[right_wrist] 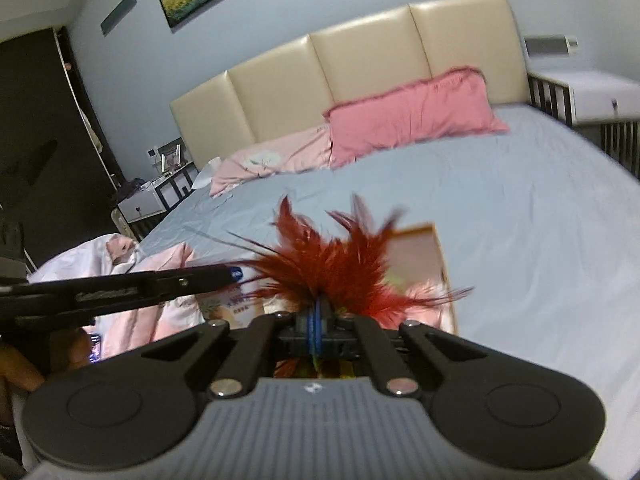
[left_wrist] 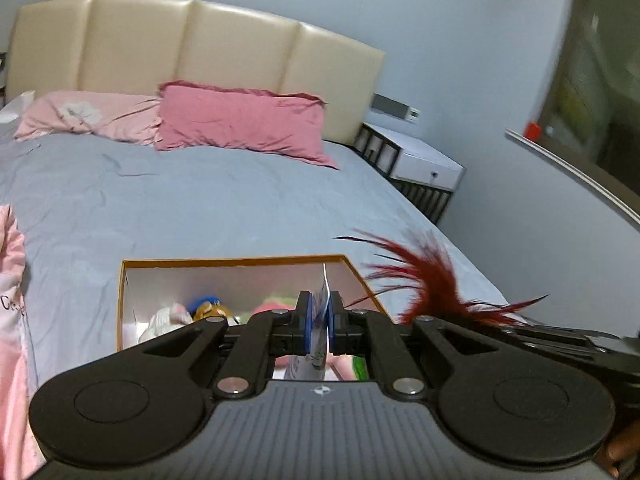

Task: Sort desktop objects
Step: 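Lift the shuttlecock and white tube and carry them over the orange box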

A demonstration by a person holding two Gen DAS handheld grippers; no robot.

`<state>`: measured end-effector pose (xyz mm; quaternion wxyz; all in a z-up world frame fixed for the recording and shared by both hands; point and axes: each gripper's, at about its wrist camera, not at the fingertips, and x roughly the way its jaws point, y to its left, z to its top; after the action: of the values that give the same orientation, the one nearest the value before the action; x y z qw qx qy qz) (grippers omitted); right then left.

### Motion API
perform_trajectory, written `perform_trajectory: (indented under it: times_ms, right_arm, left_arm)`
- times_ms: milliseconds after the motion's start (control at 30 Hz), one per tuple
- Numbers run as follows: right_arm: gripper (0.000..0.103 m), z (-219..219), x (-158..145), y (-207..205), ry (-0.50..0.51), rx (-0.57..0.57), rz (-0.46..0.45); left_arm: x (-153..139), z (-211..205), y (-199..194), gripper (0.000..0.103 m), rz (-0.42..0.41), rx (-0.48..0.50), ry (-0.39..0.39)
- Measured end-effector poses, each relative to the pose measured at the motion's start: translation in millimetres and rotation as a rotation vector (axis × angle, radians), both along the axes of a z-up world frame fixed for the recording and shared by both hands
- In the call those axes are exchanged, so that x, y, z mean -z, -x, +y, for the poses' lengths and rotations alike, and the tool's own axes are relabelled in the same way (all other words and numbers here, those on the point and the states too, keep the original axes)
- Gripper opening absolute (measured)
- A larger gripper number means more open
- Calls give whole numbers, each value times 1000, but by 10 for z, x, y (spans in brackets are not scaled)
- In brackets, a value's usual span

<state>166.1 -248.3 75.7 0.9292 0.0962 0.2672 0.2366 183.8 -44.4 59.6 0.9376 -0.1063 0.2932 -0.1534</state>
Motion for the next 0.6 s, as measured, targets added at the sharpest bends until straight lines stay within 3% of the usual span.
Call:
perform_trajectory:
  times_ms: [267,433,600]
  right_arm:
    - [0,95,373,-597,54,12,79]
    - [0,142,584,-796,93,-18,123]
    - [0,258,752,-914,179,-72,133]
  left_arm:
    - [567,-169,-468,7,89,-55,-44]
    - [810,-208,-489,7,143,-38,-84]
    - [923,-281,-391,4,140,-17,-142]
